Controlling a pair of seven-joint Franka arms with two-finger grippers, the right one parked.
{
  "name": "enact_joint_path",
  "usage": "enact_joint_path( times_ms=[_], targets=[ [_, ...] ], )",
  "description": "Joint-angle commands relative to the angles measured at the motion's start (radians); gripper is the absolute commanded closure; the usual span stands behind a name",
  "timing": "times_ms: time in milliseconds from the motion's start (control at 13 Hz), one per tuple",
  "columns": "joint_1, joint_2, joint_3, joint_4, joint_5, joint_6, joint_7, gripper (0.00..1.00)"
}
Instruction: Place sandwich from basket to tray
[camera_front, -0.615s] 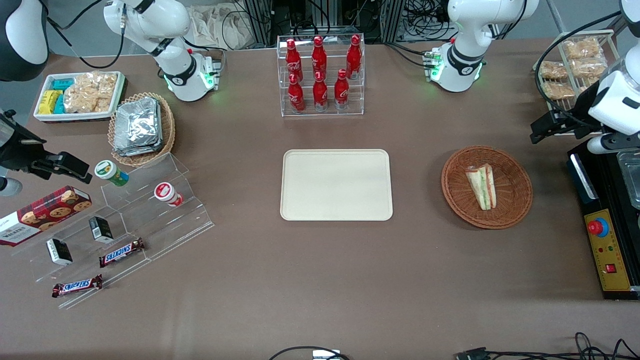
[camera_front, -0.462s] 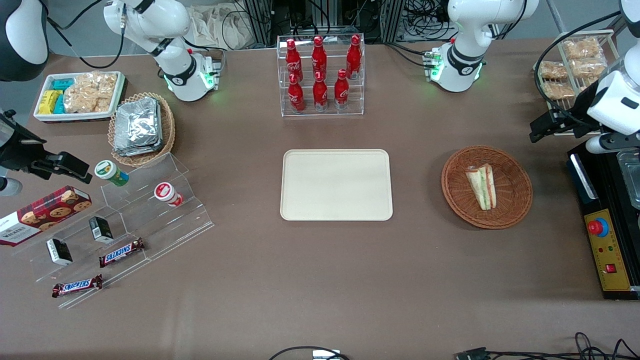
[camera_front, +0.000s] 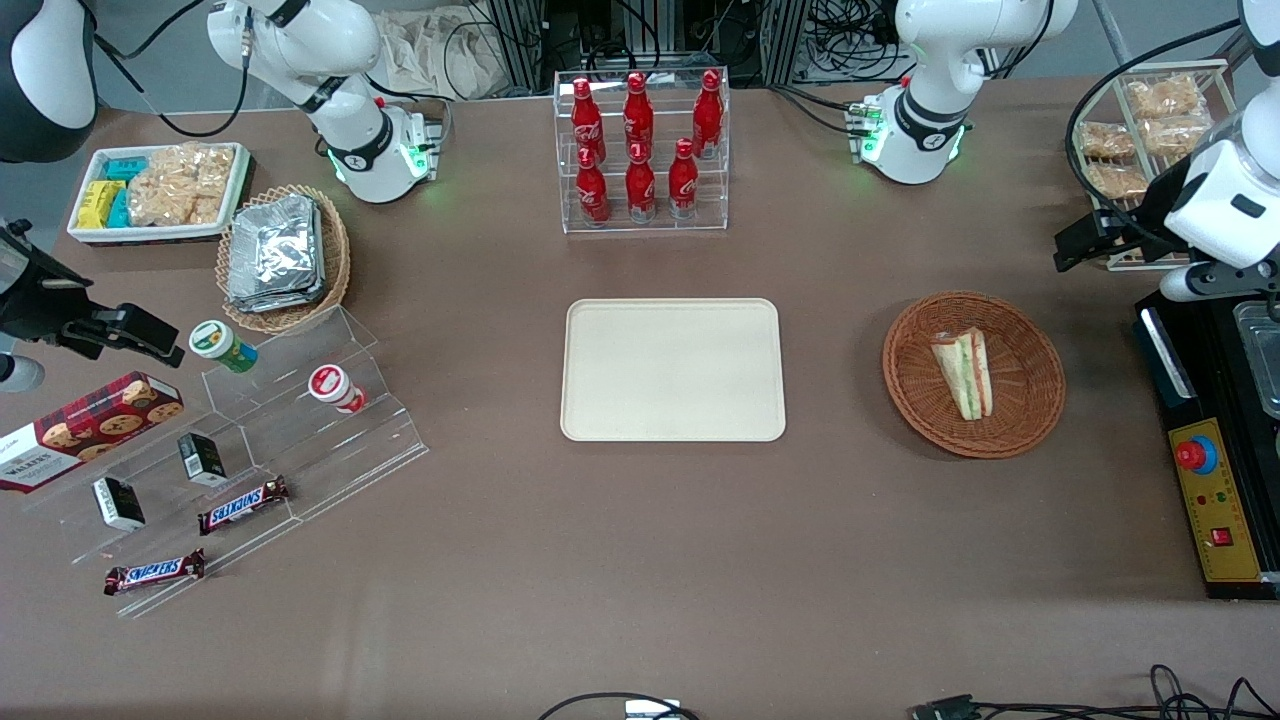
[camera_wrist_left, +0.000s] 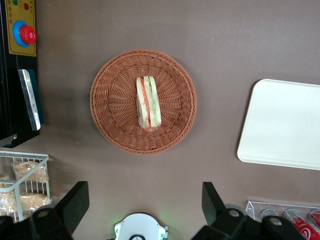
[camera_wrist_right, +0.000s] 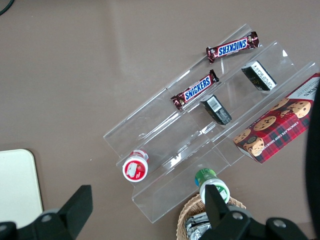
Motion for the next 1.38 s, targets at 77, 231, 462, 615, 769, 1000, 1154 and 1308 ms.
enact_joint_path(
  times_ms=[77,231,462,615,769,1000,1154,1308],
  targets=[
    [0.014,-0.03,-0.009,-0.095,0.011,0.035,0.004,0.0],
    [0.02,-0.082,-0.009,-0.269,0.038,0.179,0.004,0.0],
    [0.022,-0.124,-0.008,-0.503,0.044,0.432,0.004,0.0],
    [0.022,-0.104,-0.008,-0.592,0.044,0.565,0.002,0.0],
    [0.022,-0.052,-0.006,-0.612,0.044,0.612,0.001,0.0],
    [0.022,0.038,-0.006,-0.62,0.046,0.661,0.001,0.0],
    [0.024,0.104,-0.003,-0.64,0.047,0.742,0.001,0.0],
    [0.022,0.175,0.011,-0.641,0.05,0.808,-0.008,0.0]
  ],
)
